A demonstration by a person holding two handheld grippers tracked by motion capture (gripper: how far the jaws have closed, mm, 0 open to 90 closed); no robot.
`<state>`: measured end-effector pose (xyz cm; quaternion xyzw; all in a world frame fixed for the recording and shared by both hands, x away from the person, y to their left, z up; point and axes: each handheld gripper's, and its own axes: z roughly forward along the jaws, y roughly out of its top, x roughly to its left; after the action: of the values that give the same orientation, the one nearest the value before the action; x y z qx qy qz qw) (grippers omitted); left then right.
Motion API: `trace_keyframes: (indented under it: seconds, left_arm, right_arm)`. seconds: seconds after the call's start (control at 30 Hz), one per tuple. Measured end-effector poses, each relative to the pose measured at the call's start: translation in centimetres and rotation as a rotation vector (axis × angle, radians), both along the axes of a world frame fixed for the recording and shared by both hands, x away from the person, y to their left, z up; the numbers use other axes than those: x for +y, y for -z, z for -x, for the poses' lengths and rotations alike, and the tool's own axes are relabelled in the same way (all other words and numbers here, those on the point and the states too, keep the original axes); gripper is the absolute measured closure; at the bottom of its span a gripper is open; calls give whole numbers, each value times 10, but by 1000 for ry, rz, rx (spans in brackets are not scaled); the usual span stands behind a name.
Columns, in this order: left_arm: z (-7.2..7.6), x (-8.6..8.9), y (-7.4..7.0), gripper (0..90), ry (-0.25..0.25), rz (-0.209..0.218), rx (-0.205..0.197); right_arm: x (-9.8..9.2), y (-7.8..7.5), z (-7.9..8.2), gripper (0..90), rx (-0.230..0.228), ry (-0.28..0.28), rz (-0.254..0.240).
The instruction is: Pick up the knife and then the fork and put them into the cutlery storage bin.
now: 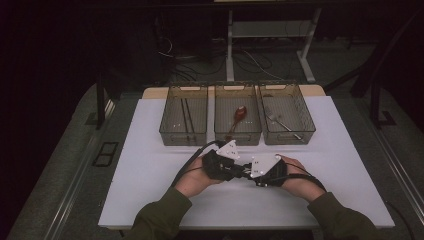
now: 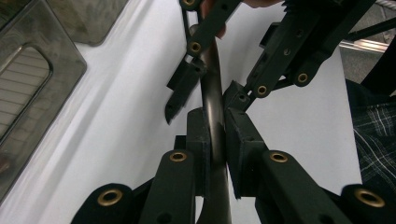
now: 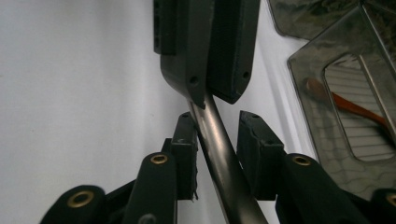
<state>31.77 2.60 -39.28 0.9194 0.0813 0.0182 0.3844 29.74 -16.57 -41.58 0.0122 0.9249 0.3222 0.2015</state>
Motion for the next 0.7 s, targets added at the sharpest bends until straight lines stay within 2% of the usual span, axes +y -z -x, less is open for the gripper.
trace_keyframes:
  seconds: [0.07, 0.1, 0.2, 0.23, 0.27, 0.3, 0.33, 0.37, 0.43, 0.5, 0.6, 0.7]
  left_arm:
    - [1, -1, 1, 791, -3, 11, 9]
    - [2, -1, 0, 791, 5, 2, 13]
    - [2, -1, 1, 790, 18, -6, 23]
    - [2, -1, 1, 789, 28, -12, 20]
    - [2, -1, 1, 786, 32, -17, 12]
    - [2, -1, 1, 775, 27, -2, 15]
    - [0, 1, 0, 780, 46, -8, 9]
    - [0, 2, 0, 782, 51, -6, 10]
    - [-1, 3, -2, 785, 51, 22, 7]
    - [-1, 5, -5, 780, 39, 44, -6]
    - [-3, 10, -9, 729, 24, 65, -19]
    - [-5, 16, -11, 674, -9, 92, -5]
  right_arm:
    - [1, 0, 1, 698, -11, -19, 10]
    - [1, 0, 3, 707, -20, -26, 20]
    - [3, 1, 7, 735, 0, -35, 24]
    - [3, 0, 7, 745, -20, -52, 44]
    - [3, 1, 7, 759, -20, -60, 48]
    - [4, 1, 8, 793, -11, -74, 45]
    - [4, 1, 9, 800, 0, -75, 35]
    - [4, 0, 9, 806, -8, -82, 35]
    - [4, -1, 10, 815, 13, -75, 16]
    - [3, -1, 9, 819, 12, -81, 46]
    - [3, 0, 8, 821, 23, -72, 57]
    - [2, 0, 7, 823, 32, -64, 51]
